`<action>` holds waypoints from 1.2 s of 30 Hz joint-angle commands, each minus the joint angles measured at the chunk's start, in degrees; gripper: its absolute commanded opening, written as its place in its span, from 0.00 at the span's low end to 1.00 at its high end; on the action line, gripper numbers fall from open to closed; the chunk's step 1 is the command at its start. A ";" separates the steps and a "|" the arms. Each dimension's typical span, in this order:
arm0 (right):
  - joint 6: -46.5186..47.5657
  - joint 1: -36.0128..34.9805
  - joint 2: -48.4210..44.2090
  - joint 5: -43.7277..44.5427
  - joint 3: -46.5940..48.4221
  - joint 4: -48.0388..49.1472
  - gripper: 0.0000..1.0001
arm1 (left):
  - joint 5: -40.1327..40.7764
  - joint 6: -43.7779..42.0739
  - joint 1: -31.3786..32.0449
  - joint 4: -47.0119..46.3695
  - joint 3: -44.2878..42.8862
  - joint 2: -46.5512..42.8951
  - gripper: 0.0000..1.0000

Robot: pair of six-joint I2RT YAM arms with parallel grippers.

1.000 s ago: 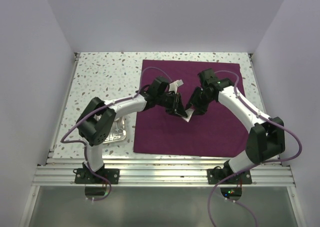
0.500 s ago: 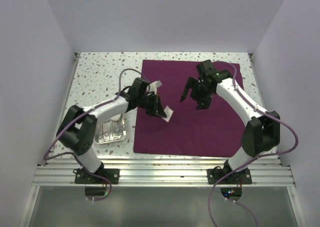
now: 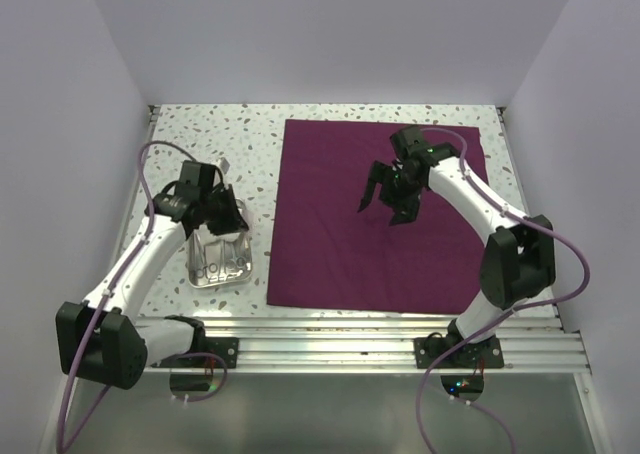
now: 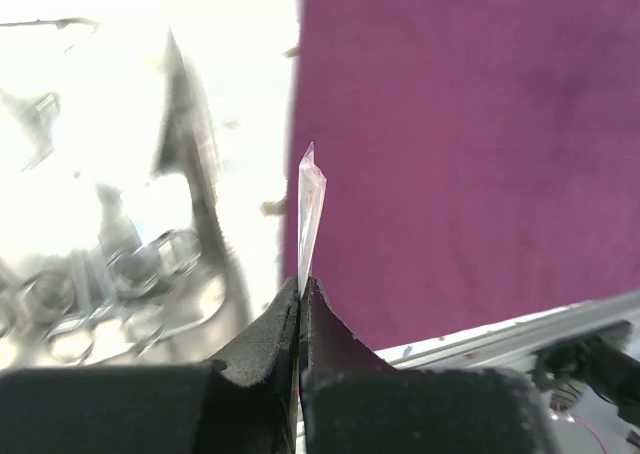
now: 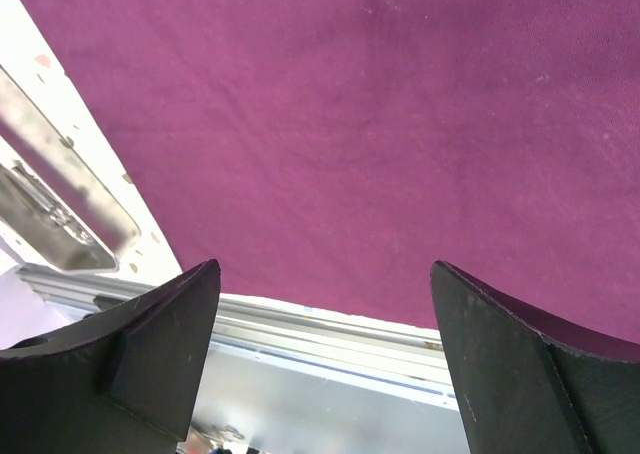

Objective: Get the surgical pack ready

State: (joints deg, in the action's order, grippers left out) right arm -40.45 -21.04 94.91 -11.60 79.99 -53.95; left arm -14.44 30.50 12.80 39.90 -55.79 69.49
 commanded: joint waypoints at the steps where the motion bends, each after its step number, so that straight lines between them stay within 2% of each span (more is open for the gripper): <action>1: 2.13 0.03 0.89 -2.64 1.84 0.69 0.90 | 8.19 -1.76 -2.25 8.96 2.35 -2.43 0.00; 4: 2.56 0.03 1.15 -3.17 1.93 0.78 0.90 | 8.91 -2.46 -4.79 9.67 5.07 -2.08 0.00; 14: 4.23 0.03 1.42 -4.31 0.79 1.13 0.90 | 3.64 -4.48 -10.50 -0.16 12.63 3.80 0.00; 19: 3.80 -0.06 1.24 -5.54 -1.14 3.23 0.90 | 3.36 -4.93 -12.71 0.26 13.07 5.29 0.02; 21: 3.62 -0.23 1.76 -6.50 -1.50 3.94 0.89 | 3.45 -4.05 -12.71 1.14 12.64 6.18 0.18; 23: 3.71 -1.11 2.38 -6.34 -0.45 4.47 0.89 | 2.76 -3.08 -12.71 2.37 12.37 6.53 0.42; 27: 4.15 -5.58 5.97 -5.81 4.03 4.56 0.89 | 1.78 -1.32 -12.71 3.69 11.41 5.04 0.61; 29: 4.32 -9.01 9.49 -5.72 8.40 4.38 0.89 | 3.00 -1.32 -12.71 5.88 10.18 3.37 0.67; 31: 4.76 -12.77 12.21 -5.37 11.67 4.64 0.88 | 3.71 -1.15 -12.71 8.34 8.43 1.01 0.68; 34: 5.81 -17.70 17.66 -5.37 17.82 6.57 0.82 | 5.20 -0.88 -12.71 12.64 4.92 -1.80 0.78; 36: 6.08 -20.26 21.79 -4.06 22.39 7.46 0.81 | 6.87 -0.97 -12.71 13.97 2.11 -3.22 0.77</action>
State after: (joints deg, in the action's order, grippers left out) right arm -36.34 -37.58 113.43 -15.97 96.25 -49.23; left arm -9.98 28.97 0.49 49.63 -47.90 69.67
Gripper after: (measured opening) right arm 0.813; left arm 0.771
